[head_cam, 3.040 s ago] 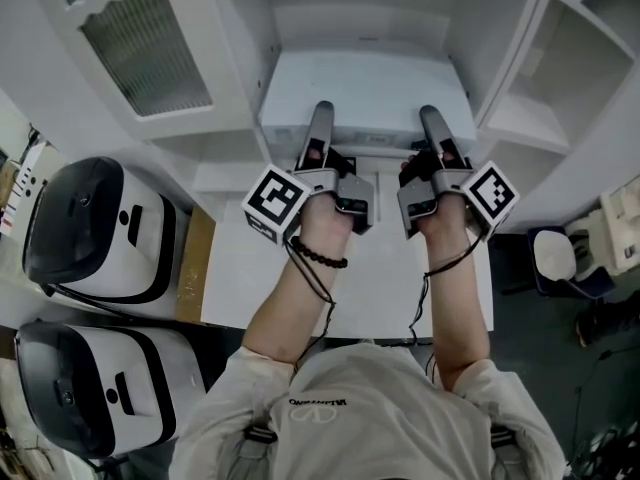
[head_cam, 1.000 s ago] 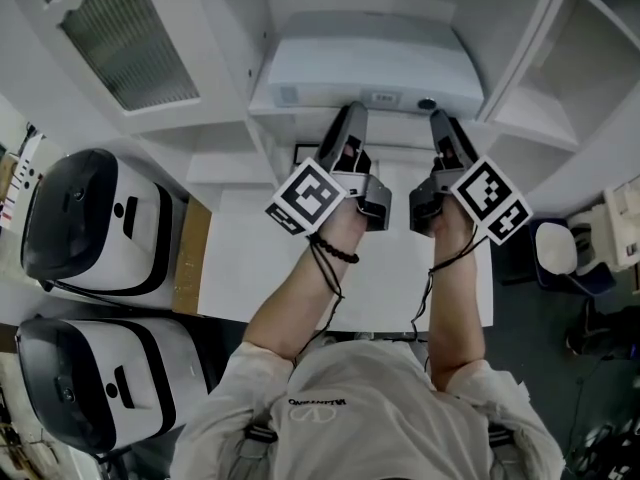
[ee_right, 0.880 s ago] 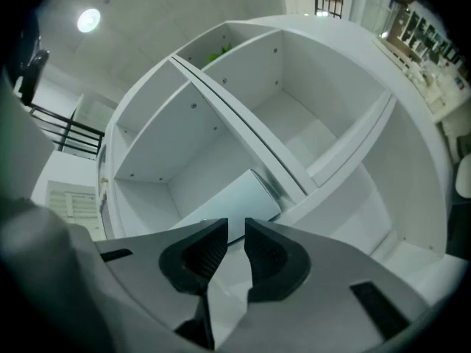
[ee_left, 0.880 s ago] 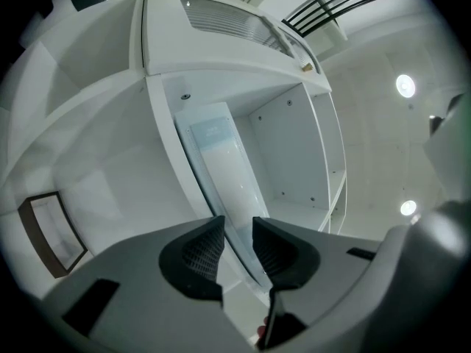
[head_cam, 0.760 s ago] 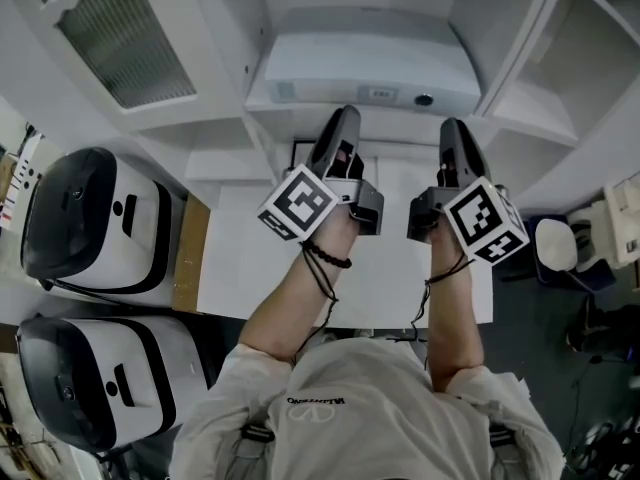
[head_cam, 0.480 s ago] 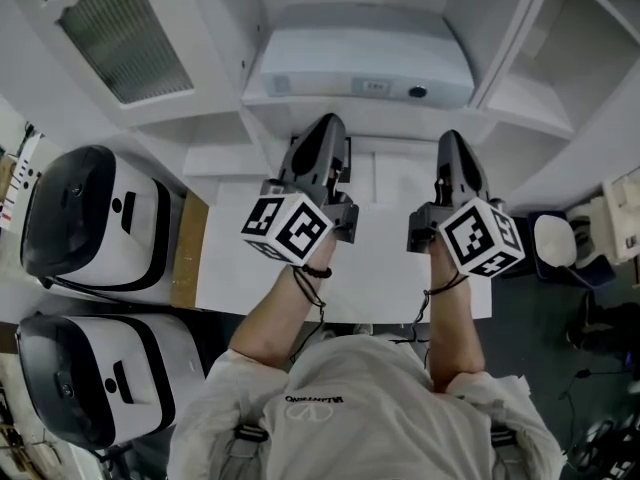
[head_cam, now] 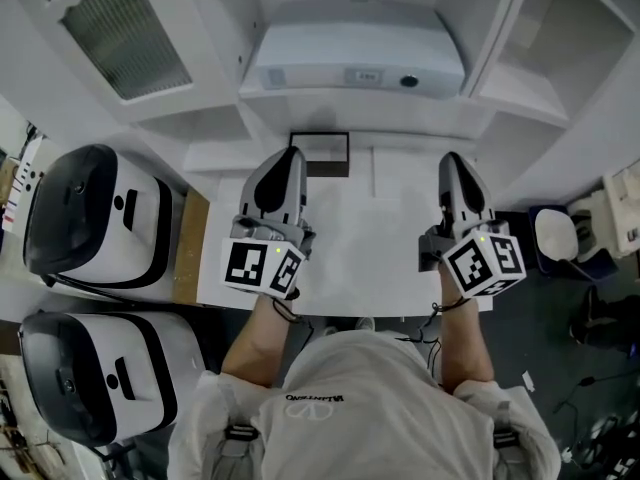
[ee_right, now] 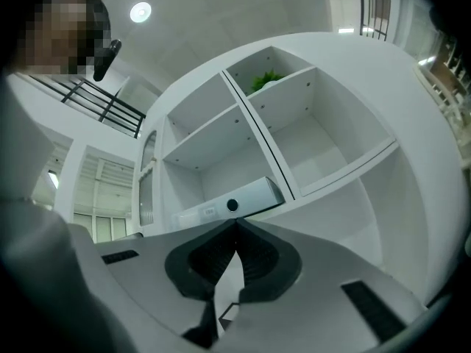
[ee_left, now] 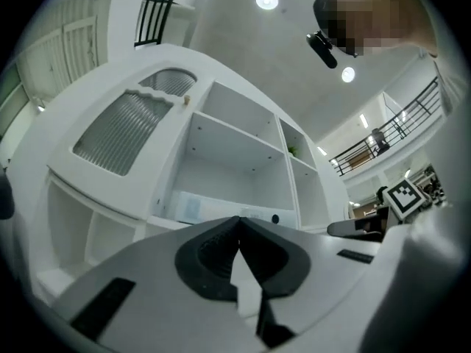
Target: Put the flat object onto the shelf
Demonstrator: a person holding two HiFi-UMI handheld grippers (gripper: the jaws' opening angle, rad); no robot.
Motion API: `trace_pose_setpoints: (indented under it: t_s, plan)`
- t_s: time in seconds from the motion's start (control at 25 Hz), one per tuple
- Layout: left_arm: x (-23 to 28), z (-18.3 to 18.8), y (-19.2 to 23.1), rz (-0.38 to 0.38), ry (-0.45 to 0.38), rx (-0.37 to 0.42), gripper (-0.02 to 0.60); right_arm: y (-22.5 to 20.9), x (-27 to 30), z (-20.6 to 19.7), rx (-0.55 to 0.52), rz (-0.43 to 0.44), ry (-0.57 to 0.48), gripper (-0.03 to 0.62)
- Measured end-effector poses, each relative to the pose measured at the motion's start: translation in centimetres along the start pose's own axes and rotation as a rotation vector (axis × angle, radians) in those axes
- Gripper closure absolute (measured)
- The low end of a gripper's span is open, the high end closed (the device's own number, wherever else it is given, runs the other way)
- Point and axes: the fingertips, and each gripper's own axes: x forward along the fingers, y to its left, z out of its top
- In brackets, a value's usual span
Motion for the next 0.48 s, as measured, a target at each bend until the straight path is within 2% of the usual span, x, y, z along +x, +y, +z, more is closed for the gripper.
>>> trace_pose_setpoints:
  t_s: [0.28,0.48]
  plan:
    - [-3.2,-2.2,1.8,0.101,0.048,-0.021,0.577,-0.8,-1.6,-1.0,0.01,0.002,0.017,0.583]
    - [-3.7,-2.6,2.1,0.118,0.058,-0.027,0.577,-0.8,-1.7,-1.0,0.01,0.01,0.011,0.583]
